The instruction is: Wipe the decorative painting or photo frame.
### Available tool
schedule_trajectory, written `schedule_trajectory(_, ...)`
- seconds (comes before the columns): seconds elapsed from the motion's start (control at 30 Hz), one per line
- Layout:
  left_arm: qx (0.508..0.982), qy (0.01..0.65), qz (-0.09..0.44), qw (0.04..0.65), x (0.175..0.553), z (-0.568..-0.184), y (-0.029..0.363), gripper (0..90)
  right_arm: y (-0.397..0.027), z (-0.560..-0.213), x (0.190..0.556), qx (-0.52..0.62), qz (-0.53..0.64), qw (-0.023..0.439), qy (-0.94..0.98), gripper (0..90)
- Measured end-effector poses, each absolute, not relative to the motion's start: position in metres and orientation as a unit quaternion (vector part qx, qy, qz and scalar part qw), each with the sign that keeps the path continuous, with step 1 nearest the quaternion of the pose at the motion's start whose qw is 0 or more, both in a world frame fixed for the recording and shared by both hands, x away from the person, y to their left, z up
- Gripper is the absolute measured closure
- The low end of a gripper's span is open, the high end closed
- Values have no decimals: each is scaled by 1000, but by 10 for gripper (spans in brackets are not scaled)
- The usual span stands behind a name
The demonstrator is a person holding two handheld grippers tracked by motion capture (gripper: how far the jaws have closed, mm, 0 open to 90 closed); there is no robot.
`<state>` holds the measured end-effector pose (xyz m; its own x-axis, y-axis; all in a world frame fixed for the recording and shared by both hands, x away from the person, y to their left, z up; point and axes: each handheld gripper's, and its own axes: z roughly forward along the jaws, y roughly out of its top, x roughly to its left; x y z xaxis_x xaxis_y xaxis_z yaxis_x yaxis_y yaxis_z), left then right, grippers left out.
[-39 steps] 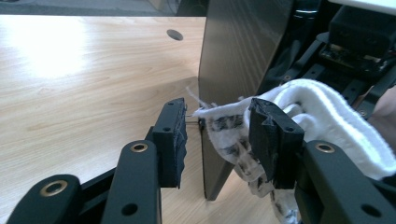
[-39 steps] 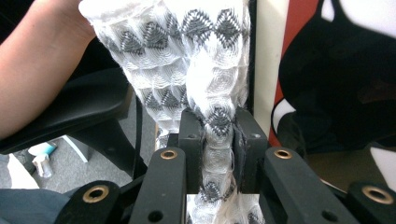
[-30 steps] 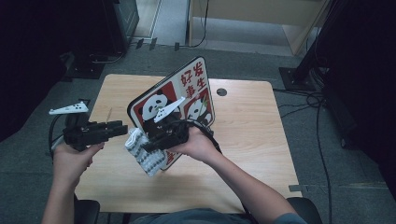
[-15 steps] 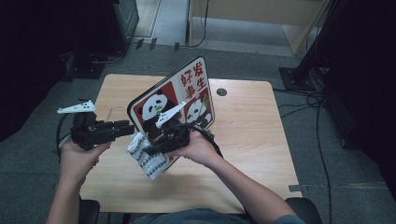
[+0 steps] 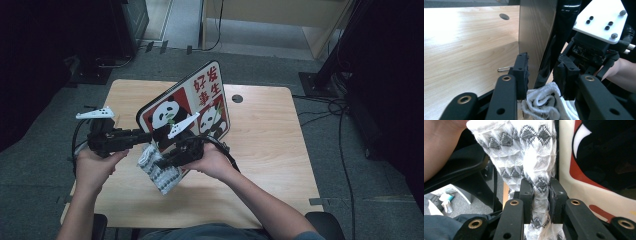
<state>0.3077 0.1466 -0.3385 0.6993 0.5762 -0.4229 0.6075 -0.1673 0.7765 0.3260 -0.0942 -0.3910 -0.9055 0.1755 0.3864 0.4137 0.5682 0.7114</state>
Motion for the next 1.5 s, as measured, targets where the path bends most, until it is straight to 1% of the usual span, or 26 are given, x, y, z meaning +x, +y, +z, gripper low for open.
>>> schedule_trajectory(0.3,774,380,-15,507,308,-342,141,756,-97,-398,325,-168,-434,136,-875,774)
schedule_trajectory(0.67,773,380,-8,508,307,-342,141,764,-98,-410,324,-172,-425,135,-879,775)
schedule_trajectory(1.03,771,382,-10,510,306,-343,141,762,-105,-420,321,-170,-421,122,-883,784)
schedule_trajectory(1.37,770,383,-9,510,306,-343,141,762,-113,-437,321,-181,-416,133,-881,784)
schedule_trajectory(1.5,770,383,-11,510,306,-343,141,761,-118,-442,323,-185,-416,130,-881,784)
